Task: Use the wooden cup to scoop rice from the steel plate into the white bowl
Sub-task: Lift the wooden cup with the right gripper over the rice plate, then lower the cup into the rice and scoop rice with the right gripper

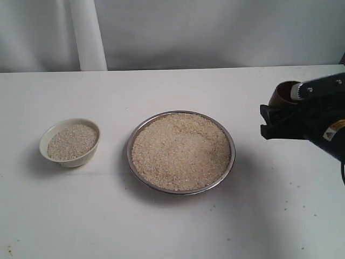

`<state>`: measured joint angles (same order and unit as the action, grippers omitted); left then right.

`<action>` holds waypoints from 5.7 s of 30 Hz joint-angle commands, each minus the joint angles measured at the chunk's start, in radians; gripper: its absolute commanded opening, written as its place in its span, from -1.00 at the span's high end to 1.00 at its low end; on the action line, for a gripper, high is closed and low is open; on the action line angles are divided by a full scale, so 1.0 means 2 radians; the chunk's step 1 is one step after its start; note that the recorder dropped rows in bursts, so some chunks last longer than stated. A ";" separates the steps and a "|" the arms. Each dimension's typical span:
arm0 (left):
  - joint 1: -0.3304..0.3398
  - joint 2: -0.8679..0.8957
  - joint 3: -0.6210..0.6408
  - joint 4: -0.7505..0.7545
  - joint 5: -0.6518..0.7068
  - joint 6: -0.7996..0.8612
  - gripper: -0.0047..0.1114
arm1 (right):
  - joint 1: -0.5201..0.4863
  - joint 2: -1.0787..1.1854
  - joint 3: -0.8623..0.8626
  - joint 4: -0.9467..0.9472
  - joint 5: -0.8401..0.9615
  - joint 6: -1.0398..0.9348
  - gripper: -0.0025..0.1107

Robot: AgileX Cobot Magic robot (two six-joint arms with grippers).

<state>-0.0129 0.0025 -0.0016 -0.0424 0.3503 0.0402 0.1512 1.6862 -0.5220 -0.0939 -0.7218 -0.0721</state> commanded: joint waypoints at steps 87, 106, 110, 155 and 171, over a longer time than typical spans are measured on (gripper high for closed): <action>-0.001 -0.001 0.001 0.000 -0.003 -0.002 0.92 | 0.343 0.316 -0.546 -0.303 0.870 -0.127 0.96; -0.001 -0.001 0.001 0.000 -0.003 -0.002 0.92 | 0.325 0.316 -0.546 -0.222 0.797 -0.117 0.96; -0.001 -0.001 0.001 0.000 -0.003 -0.002 0.92 | 0.320 0.316 -0.546 -0.217 0.788 -0.110 0.96; -0.001 -0.001 0.001 0.000 -0.003 -0.002 0.92 | 0.238 0.180 -0.385 -0.104 0.516 -0.051 0.96; -0.001 -0.001 0.001 0.000 -0.003 -0.002 0.92 | 0.238 0.121 -0.378 -0.066 0.487 -0.051 0.96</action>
<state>-0.0129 0.0025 -0.0016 -0.0424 0.3503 0.0402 0.6285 1.9546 -1.2933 -0.2564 0.3179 -0.1804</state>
